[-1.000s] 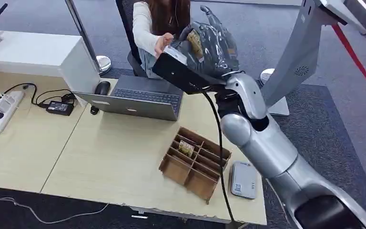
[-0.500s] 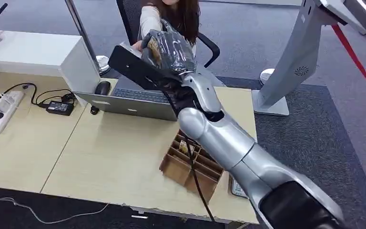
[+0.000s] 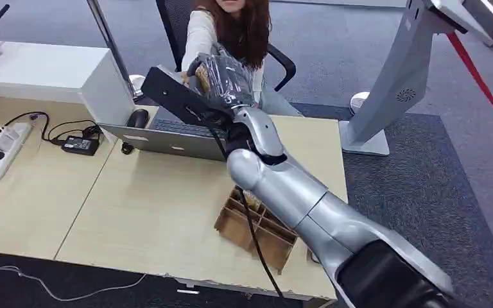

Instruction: Pass the card to the sensor for recognition and then transmit it.

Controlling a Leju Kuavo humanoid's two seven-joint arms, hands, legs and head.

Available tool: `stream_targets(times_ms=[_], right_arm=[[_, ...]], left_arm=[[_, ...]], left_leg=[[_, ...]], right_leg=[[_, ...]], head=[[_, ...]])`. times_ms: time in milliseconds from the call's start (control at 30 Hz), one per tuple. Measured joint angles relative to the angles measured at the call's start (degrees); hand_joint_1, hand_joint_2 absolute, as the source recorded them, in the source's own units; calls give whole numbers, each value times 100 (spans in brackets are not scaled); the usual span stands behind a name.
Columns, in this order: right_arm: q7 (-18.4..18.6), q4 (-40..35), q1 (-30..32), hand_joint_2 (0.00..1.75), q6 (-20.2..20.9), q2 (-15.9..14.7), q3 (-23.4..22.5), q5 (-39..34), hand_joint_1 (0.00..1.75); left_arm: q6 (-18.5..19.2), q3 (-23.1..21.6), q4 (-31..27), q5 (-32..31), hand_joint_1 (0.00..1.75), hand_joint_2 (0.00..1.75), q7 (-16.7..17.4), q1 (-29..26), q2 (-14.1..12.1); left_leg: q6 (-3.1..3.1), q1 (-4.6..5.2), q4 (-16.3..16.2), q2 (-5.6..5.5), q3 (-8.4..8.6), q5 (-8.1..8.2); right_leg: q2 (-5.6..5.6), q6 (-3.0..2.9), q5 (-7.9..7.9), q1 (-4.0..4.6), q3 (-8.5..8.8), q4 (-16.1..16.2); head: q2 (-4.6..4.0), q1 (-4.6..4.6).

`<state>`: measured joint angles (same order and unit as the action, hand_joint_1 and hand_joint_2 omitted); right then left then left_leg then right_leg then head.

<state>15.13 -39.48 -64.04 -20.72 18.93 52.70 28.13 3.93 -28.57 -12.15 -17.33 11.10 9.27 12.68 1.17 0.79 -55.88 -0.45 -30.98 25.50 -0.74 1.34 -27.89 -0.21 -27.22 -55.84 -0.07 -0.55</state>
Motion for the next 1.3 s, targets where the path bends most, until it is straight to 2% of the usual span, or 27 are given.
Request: stream_targets(times_ms=[33, 67, 100, 300, 567, 867, 967, 1100, 1233, 1300], right_arm=[[-9, 40, -8, 175, -22, 9, 15, -2, 175], [-20, 81, -17, 175, -48, 18, 33, -4, 82], [-29, 110, -23, 175, -70, 20, 44, -9, 0], [-232, 263, -36, 175, -190, 37, 114, -68, 0], [-754, 293, 31, 175, -387, 35, 131, -2, 0], [-789, -692, 646, 175, -83, -323, 63, 502, 0], [-639, -1299, 1089, 175, 81, -596, -46, 732, 0], [-424, -2377, 2103, 175, 73, -1232, -314, 1138, 0], [-531, -3167, 3078, 175, -298, -1681, -619, 1250, 0], [-671, -3519, 3558, 175, -332, -1830, -756, 959, 0]], left_arm=[[-2, 9, 0, 2, 0, 175, 0, 0, 0], [-9, 13, 0, 18, 0, 175, 2, 0, 2], [-13, 24, 0, 39, 0, 175, 7, 0, 2], [-88, 114, 0, 153, 0, 175, 44, 2, 9], [-216, 210, 0, 330, 0, 175, 74, 2, 33], [-400, 300, 0, 483, 0, 175, 76, -7, 54], [-575, 341, 0, 572, 0, 175, 105, -20, 81], [-892, 431, 0, 728, 0, 175, 162, -33, 120], [-1082, 516, -2, 879, 0, 175, 195, -31, 133], [-1154, 582, -2, 1003, 0, 175, 205, -26, 144]], left_leg=[[0, 0, 0, -1, -1, 0], [0, 0, 0, -1, -1, 0], [0, 0, 0, -1, -1, 0], [0, 0, 0, 4, -1, 1], [0, -2, 0, 8, 3, 0], [-1, -4, 0, 17, 7, 0], [0, -7, -1, 13, 13, 1], [0, -8, -1, 23, 15, 6], [3, -7, -1, 30, 16, 11], [4, -7, -1, 34, 16, 13]], right_leg=[[0, 0, 0, 0, 0, 0], [0, 0, 0, 0, 0, 1], [0, 0, 0, 0, 0, 1], [2, 0, 0, -1, 0, 4], [3, -2, 1, 1, -1, 3], [7, -4, 2, 1, -7, 6], [6, -4, 2, 2, 0, 16], [14, -7, 5, 4, 4, 19], [19, -8, 6, 5, 8, 23], [24, -8, 6, 5, 7, 23]], head=[[2, 0], [0, 0], [0, 0], [0, 0], [0, 0], [0, 0], [0, 0], [0, 2], [0, 2], [2, 2]])
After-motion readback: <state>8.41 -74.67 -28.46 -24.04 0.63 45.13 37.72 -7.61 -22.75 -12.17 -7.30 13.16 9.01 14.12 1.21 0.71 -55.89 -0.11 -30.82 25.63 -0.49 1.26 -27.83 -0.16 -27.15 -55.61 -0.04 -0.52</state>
